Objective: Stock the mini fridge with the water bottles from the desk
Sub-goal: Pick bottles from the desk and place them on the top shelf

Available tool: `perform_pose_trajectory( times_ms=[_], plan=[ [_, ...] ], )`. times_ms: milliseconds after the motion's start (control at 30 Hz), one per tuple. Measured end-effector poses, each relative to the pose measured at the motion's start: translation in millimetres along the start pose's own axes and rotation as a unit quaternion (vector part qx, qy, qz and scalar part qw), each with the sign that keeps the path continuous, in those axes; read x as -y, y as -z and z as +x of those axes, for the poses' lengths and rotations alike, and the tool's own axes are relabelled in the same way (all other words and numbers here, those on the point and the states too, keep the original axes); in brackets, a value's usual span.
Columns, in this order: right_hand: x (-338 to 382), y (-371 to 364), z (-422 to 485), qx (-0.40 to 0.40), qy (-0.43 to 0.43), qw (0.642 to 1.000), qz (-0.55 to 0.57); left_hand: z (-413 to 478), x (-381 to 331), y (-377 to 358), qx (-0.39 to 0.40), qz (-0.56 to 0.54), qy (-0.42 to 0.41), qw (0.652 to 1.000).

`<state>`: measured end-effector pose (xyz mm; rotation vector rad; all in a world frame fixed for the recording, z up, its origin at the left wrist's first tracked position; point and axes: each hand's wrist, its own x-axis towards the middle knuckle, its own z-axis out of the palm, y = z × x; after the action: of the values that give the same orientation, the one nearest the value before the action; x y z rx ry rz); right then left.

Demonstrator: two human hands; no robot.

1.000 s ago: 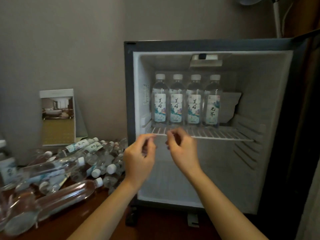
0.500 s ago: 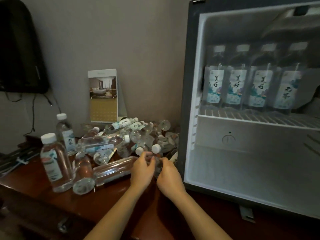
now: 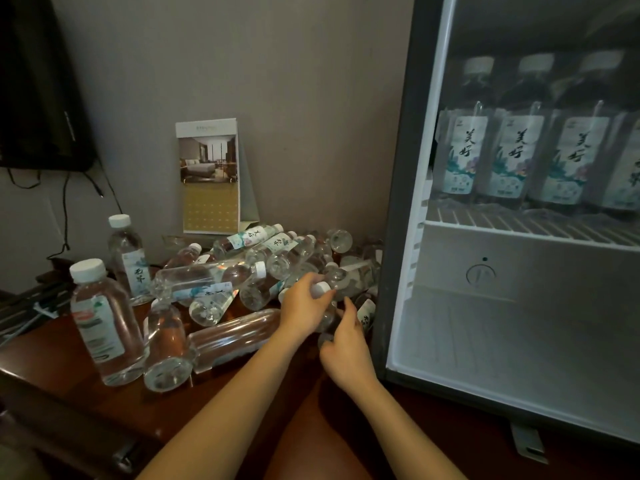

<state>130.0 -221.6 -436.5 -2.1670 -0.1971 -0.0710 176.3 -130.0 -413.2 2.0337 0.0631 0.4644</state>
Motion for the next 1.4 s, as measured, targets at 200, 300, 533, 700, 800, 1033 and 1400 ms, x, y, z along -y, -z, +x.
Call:
perform_pose_trajectory(
  times_ms=[200, 300, 533, 700, 800, 1033, 1400],
  plan=[
    [2.0, 3.7, 2.2, -0.006, -0.009, 0.998, 0.057, -8.8, 12.5, 22.2, -0.034, -0.089, -0.032, 0.995],
    [6.4, 5.6, -2.7, -0.017, 0.003, 0.999, 0.043, -15.4, 4.8, 39.5, -0.060, -0.135, -0.060, 0.987],
    [22.3, 15.6, -11.9, -0.026, 0.091, 0.994, 0.059, -19.6, -48.2, 89.5, -0.054, -0.236, -0.082, 0.967],
    [40.8, 22.3, -29.2, 0.155, 0.110, 0.974, 0.122, -33.1, -70.4, 99.9, -0.013, -0.263, -0.078, 0.961],
    [44.9, 29.9, -34.4, 0.166, 0.087, 0.961, 0.202, -41.5, -77.3, 104.0, -0.002, -0.294, -0.065, 0.954],
    [50.3, 60.0, -57.1, 0.113, 0.119, 0.968, 0.187, -57.2, -101.4, 102.1, 0.034, -0.330, -0.074, 0.941],
    [56.5, 157.2, -88.1, -0.090, 0.203, 0.959, 0.178, -80.2, -175.7, 53.8, 0.128, -0.344, -0.176, 0.913]
  ],
)
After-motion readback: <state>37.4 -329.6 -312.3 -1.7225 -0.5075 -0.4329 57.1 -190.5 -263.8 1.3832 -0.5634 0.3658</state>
